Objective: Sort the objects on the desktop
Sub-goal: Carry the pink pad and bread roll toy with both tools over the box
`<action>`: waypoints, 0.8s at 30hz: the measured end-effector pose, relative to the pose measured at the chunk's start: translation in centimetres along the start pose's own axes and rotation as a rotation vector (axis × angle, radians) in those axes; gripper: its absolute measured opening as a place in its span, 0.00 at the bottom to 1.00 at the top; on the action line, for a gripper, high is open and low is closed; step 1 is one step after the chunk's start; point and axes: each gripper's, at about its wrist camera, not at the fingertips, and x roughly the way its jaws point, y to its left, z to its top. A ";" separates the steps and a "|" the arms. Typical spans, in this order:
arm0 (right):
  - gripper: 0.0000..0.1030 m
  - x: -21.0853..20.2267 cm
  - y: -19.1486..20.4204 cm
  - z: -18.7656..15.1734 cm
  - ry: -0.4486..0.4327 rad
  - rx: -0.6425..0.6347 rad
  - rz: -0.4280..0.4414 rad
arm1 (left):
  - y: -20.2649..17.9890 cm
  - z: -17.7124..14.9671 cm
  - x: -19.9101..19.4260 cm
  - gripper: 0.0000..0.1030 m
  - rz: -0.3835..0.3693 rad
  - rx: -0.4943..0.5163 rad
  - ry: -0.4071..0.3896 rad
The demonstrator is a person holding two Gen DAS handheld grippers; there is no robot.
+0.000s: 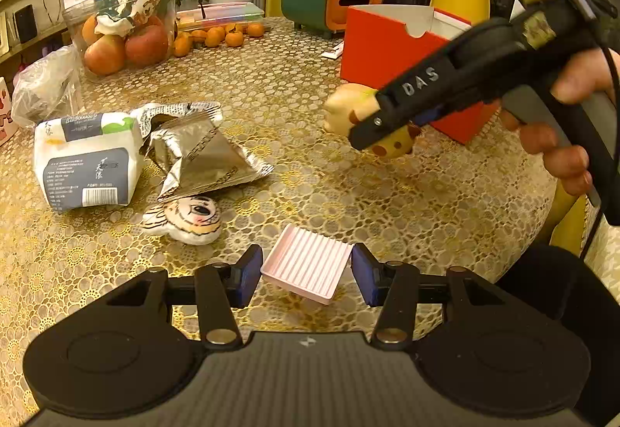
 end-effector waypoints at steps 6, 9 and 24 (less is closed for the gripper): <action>0.41 -2.5 -1.2 -0.7 -0.019 -0.002 0.020 | -1.6 1.4 -0.9 0.47 0.004 0.009 -0.023; 0.41 -4.0 -1.7 -1.0 -0.035 -0.007 0.027 | -2.6 2.4 -1.6 0.47 0.005 0.021 -0.044; 0.41 -12.2 -6.3 -2.5 -0.124 0.018 0.020 | -7.7 8.2 -3.4 0.48 -0.057 0.021 -0.102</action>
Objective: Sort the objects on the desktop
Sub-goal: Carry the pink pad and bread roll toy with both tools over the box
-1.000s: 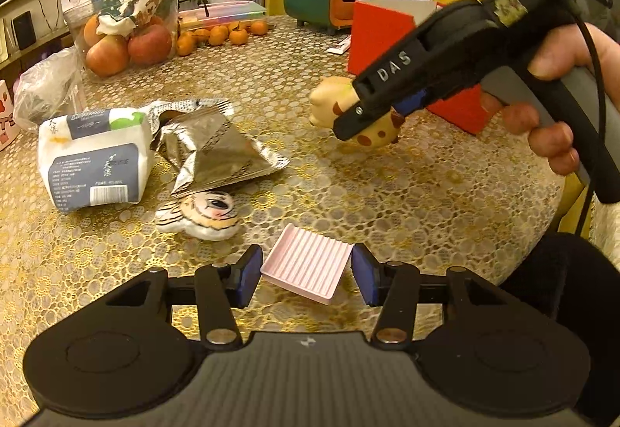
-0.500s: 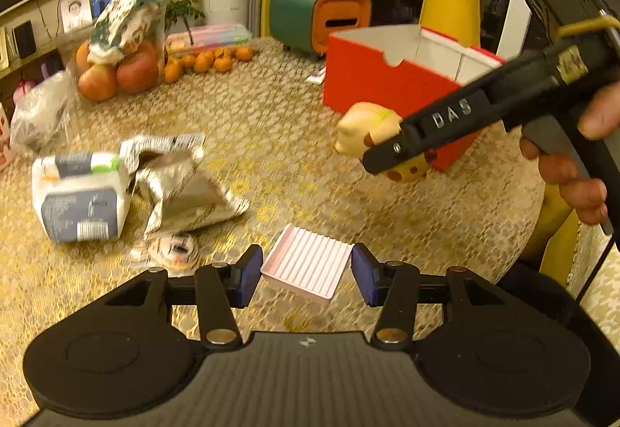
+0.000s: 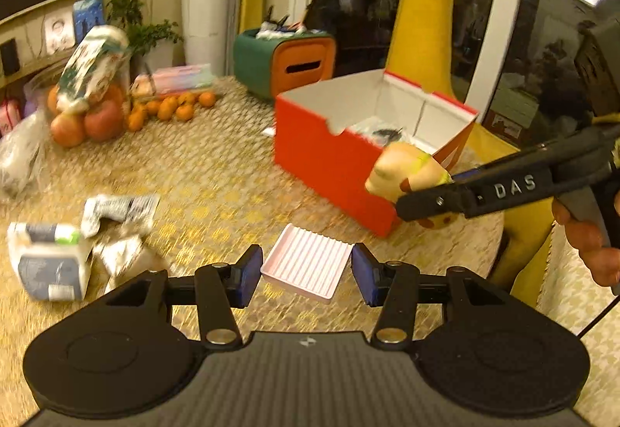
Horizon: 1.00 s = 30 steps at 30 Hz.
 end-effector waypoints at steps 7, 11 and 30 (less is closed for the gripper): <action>0.41 -3.2 -3.3 0.3 -0.049 0.014 -0.047 | -3.4 3.1 0.7 0.48 -0.029 0.067 -0.036; 0.41 -4.5 -5.3 0.6 -0.072 0.028 -0.074 | -5.4 4.8 1.6 0.48 -0.054 0.113 -0.049; 0.41 -5.0 -14.0 5.0 -0.141 0.076 -0.220 | -10.8 11.7 10.4 0.48 -0.094 0.198 0.005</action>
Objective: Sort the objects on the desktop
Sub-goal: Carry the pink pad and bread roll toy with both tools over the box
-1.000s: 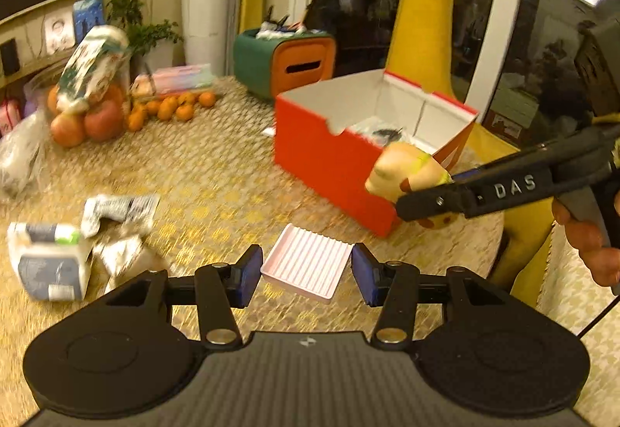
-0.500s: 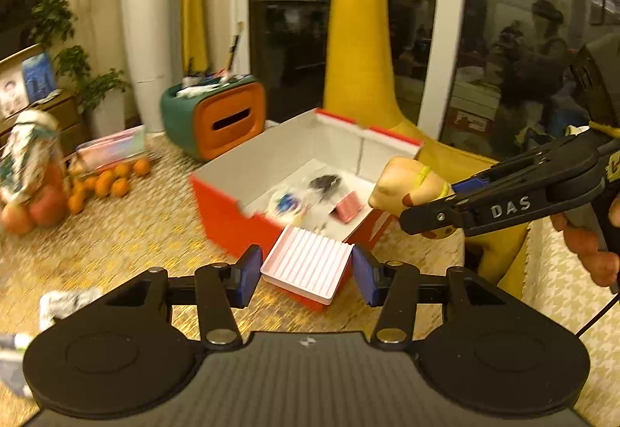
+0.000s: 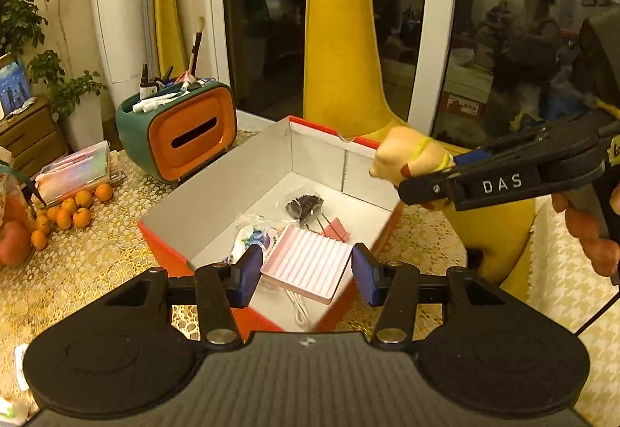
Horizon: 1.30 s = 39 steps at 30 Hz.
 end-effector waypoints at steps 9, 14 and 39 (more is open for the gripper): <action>0.41 4.6 -1.0 2.5 0.013 -0.005 -0.058 | 0.2 2.4 4.7 0.48 0.020 0.014 0.042; 0.41 7.6 -1.6 3.1 0.042 -0.005 -0.110 | 0.0 2.9 7.6 0.48 0.011 0.016 0.088; 0.41 16.7 -1.7 2.0 0.244 -0.033 -0.229 | 1.1 2.6 15.7 0.48 -0.076 -0.031 0.296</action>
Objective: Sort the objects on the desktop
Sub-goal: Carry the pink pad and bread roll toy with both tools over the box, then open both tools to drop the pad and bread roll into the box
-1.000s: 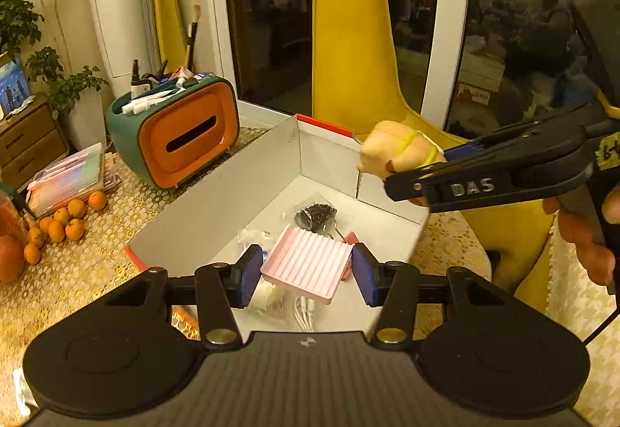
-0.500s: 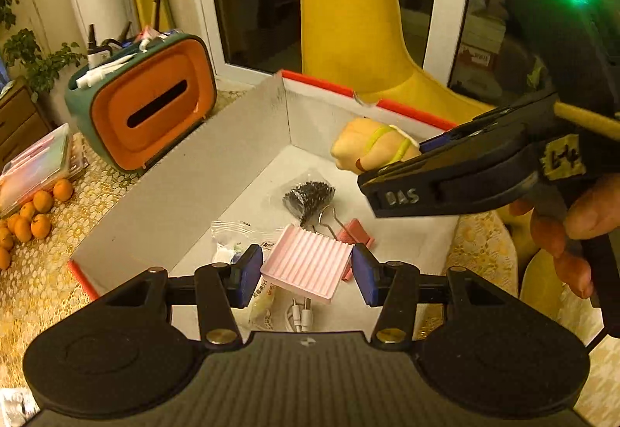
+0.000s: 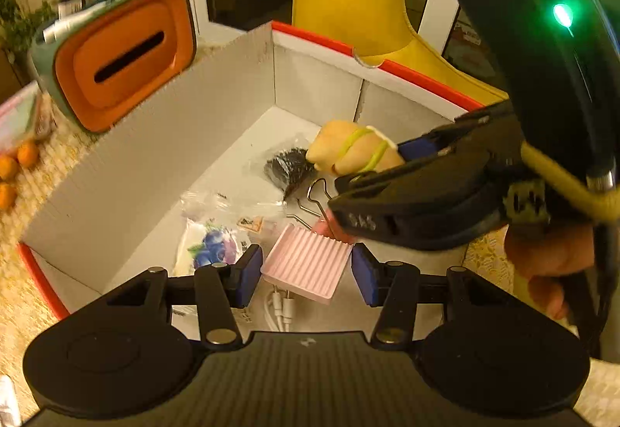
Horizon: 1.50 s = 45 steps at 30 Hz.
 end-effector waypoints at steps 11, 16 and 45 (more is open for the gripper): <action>0.43 0.8 0.6 -0.3 0.037 -0.048 -0.001 | 1.4 0.0 1.9 0.48 0.010 -0.015 0.064; 0.43 0.8 0.5 -0.2 0.046 -0.045 0.007 | 1.1 -0.3 2.4 0.48 -0.003 -0.004 0.079; 0.60 -7.0 0.8 -1.1 -0.069 -0.010 0.132 | 1.3 -2.7 -6.6 0.58 0.005 -0.061 -0.085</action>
